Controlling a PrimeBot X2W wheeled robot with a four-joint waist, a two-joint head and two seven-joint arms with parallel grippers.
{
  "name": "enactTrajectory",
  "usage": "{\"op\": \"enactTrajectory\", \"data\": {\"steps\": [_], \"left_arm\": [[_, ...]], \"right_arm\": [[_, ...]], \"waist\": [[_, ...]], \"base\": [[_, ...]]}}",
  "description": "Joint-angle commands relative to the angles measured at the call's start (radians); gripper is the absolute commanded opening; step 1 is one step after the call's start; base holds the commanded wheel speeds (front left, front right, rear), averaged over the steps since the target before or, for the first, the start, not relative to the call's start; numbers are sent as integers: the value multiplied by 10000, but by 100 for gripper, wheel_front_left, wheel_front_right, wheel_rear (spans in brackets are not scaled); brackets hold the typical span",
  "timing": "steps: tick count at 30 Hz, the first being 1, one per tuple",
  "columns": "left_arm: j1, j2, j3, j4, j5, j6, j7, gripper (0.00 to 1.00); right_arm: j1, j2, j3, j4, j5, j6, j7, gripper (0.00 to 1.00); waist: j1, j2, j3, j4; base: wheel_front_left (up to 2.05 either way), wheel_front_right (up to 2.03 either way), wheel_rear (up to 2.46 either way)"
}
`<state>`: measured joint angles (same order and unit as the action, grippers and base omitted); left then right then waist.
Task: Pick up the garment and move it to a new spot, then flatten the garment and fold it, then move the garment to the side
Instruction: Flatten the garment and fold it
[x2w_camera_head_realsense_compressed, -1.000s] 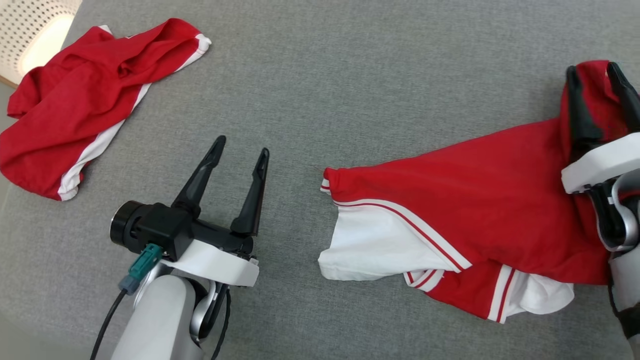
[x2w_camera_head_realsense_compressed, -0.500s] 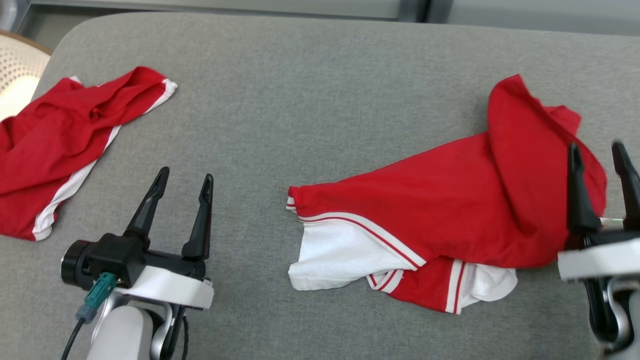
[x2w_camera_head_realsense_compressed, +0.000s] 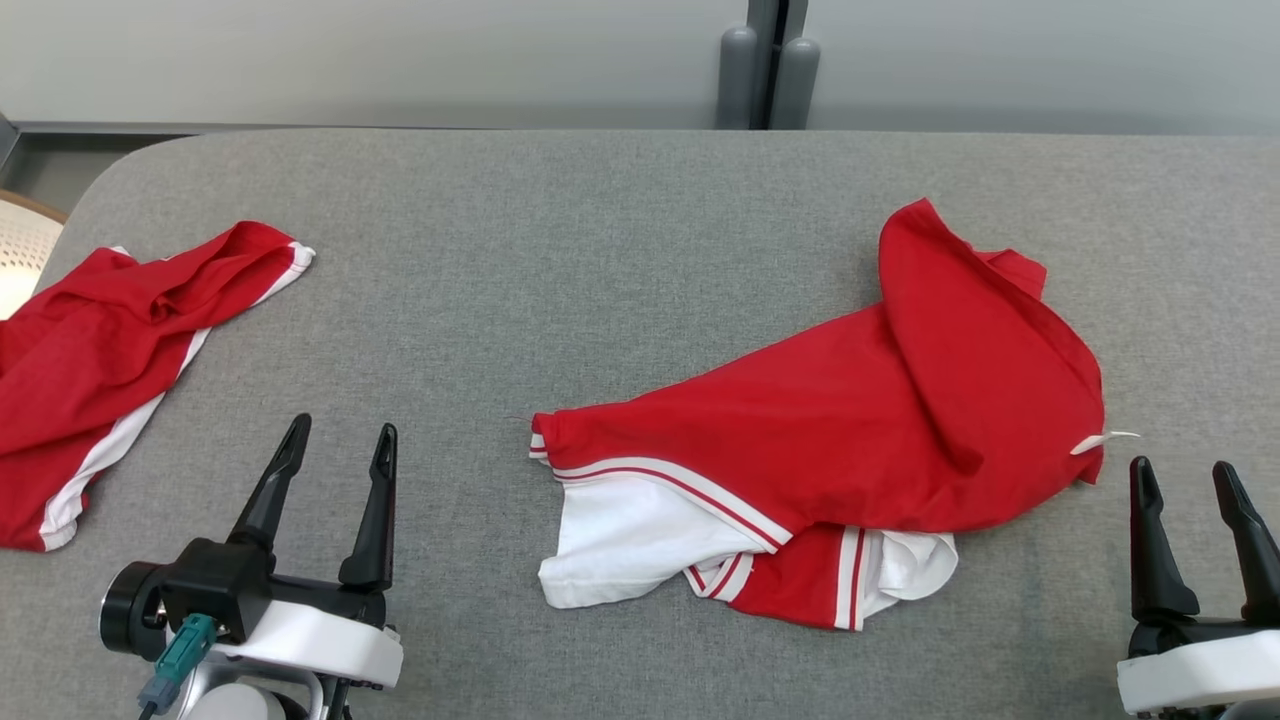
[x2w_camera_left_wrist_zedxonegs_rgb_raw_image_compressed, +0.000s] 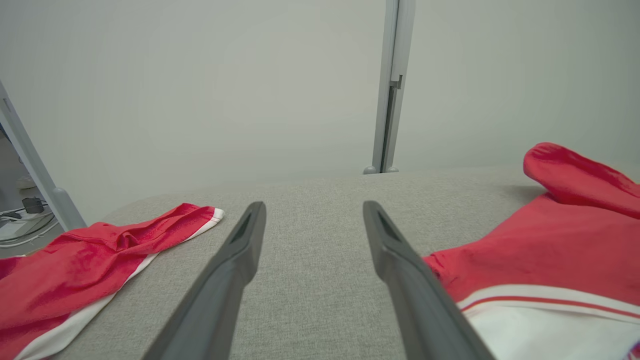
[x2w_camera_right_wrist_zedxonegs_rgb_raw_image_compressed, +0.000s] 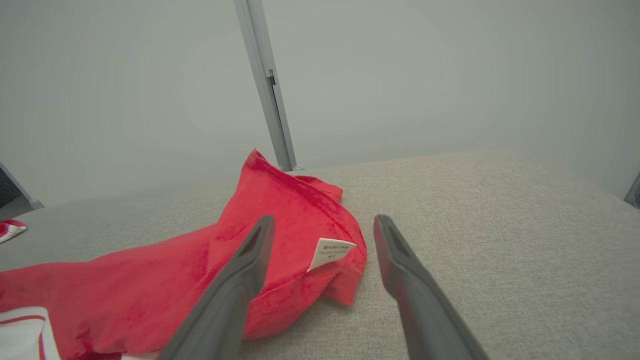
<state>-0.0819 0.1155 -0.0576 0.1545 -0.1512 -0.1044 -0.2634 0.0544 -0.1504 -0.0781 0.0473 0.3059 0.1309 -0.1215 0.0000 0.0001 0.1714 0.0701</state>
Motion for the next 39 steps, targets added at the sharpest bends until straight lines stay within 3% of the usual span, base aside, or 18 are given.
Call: {"op": "enactTrajectory", "data": {"steps": [1, 29, 39], "left_arm": [[97, 47, 18, -36, 20, 43, -16, 100], [179, 20, -358, -286, -34, 231, 25, 100], [-579, -17, -730, -486, 0, 123, 70, 100]], "right_arm": [[47, -11, -15, -74, -11, -3, 87, 100], [-177, 20, -83, -62, 104, -3, 257, 100], [-1700, -826, -767, 1637, 396, -3, 493, 100]], "waist": [[0, -1, -45, -28], [0, -1, -31, 9], [0, -1, 1044, 221]], "base": [[0, 0, 0], [0, 0, 0], [0, 0, 0]]}}
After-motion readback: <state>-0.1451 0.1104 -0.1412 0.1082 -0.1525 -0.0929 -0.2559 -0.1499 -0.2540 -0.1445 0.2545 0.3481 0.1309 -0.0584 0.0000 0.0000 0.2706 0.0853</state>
